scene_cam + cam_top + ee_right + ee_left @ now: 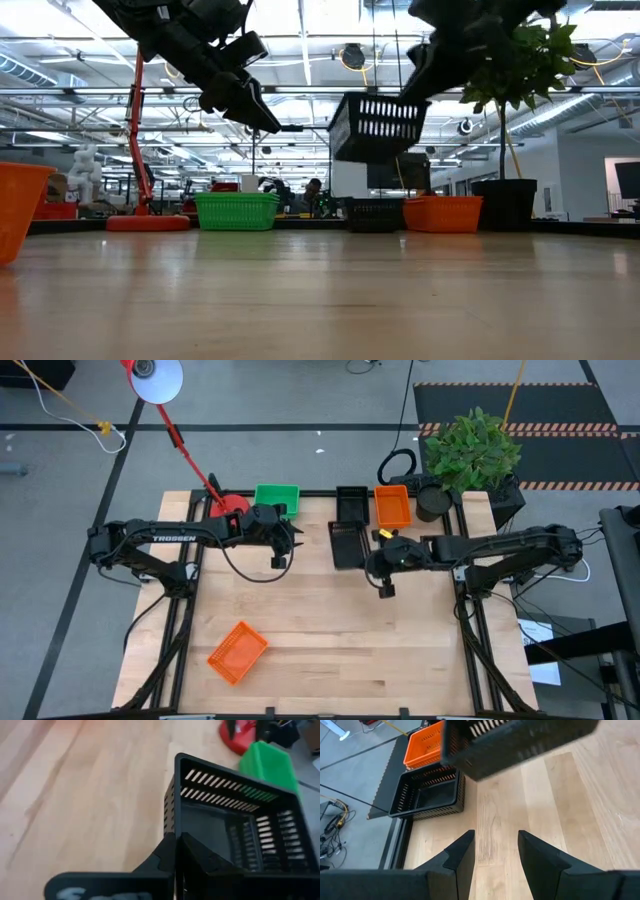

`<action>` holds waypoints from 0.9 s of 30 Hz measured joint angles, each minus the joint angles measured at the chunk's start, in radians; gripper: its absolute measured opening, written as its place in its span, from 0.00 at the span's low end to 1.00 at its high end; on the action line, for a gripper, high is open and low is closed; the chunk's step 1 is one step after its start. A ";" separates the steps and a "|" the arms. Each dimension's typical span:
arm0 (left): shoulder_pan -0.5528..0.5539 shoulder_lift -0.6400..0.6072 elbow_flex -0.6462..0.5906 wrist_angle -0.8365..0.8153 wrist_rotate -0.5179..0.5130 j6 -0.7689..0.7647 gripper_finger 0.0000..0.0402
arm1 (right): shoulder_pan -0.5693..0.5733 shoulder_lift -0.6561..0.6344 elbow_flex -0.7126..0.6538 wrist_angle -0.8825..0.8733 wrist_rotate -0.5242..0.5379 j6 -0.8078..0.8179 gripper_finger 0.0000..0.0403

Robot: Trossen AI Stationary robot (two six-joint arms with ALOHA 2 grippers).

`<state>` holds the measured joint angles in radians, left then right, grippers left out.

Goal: Stack baskets by color
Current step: Stack the bottom black bin on the top black bin

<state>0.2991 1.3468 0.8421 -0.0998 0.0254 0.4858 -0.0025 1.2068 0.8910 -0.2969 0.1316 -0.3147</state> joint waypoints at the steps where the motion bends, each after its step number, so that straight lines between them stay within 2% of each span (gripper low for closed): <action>1: 0.000 0.000 0.000 0.000 0.000 -0.001 0.38 | -0.008 0.000 0.021 -0.022 0.006 -0.013 0.02; 8: -0.001 0.000 0.000 0.000 0.000 -0.003 0.38 | -0.084 0.000 0.136 -0.117 0.028 -0.098 0.02; 15: -0.001 0.000 0.000 0.000 0.000 -0.004 0.38 | -0.201 0.001 0.155 -0.114 0.020 -0.211 0.02; 27: -0.001 0.000 0.000 0.000 0.000 -0.002 0.38 | -0.430 0.046 0.156 -0.059 -0.189 -0.304 0.03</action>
<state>0.2985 1.3468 0.8421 -0.0998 0.0254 0.4841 -0.4321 1.2528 1.0470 -0.3558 -0.0573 -0.6186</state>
